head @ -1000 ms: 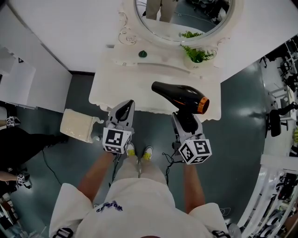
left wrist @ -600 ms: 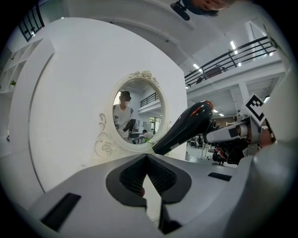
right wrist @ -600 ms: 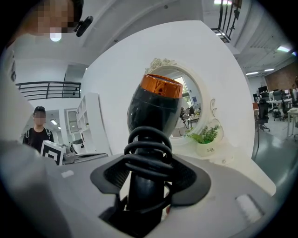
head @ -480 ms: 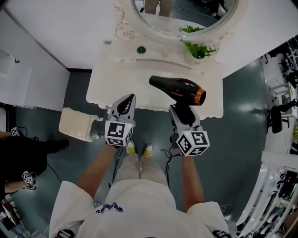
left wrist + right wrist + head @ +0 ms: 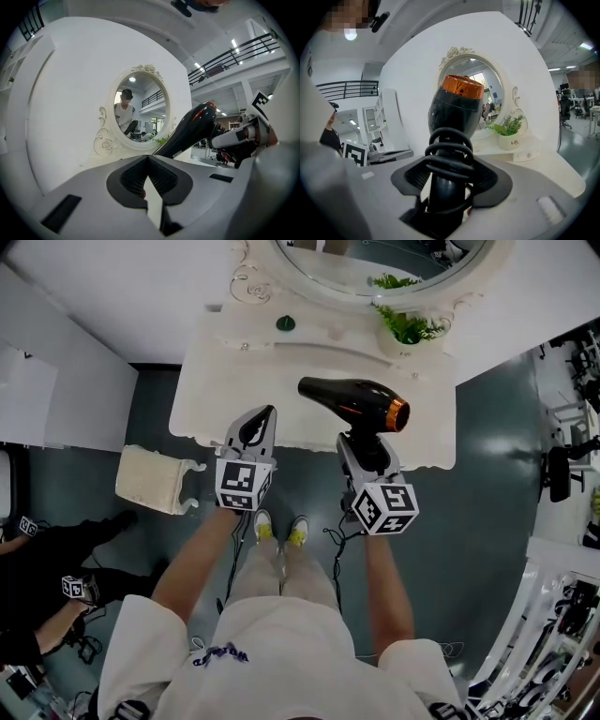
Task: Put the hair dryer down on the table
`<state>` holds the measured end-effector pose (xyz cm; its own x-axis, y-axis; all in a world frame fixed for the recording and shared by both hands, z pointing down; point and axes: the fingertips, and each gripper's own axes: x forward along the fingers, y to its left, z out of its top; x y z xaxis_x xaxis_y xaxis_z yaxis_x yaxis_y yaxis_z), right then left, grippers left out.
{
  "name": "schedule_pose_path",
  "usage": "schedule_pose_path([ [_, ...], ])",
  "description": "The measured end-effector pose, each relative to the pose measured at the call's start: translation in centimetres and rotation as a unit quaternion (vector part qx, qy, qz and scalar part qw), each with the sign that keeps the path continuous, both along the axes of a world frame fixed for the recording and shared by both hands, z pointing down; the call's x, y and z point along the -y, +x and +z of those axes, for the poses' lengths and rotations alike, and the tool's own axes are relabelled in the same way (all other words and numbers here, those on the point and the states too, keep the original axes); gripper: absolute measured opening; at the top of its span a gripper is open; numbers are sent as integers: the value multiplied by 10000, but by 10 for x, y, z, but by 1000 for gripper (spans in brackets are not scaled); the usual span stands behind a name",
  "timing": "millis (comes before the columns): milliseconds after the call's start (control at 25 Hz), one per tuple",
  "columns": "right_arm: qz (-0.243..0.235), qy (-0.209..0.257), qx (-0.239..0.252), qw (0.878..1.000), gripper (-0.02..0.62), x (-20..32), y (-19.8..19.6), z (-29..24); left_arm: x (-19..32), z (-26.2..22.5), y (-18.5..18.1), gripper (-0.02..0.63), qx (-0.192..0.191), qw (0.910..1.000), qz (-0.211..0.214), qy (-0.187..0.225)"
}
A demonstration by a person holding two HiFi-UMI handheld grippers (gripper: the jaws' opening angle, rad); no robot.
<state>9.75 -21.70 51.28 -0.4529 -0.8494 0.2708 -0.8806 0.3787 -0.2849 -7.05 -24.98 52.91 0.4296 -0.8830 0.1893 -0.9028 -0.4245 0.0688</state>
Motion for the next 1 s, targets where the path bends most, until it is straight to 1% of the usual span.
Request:
schedule_pose_path([
  [280,26,-136,-102,9999,268,15,-2,22,12,21,6,8,23,9997,67,-254],
  [680,74,-454,-111,9989,268,40,1,61,30,48,11,8,68,9991,73,-417],
  [880,140,-476,-156,9986,268,50,2,75,36,57,11,8,22,9990,33,-443],
  [1000,132,-504,-219,9984,268,53,0,84,38,67,11,8,94,9987,24,-506],
])
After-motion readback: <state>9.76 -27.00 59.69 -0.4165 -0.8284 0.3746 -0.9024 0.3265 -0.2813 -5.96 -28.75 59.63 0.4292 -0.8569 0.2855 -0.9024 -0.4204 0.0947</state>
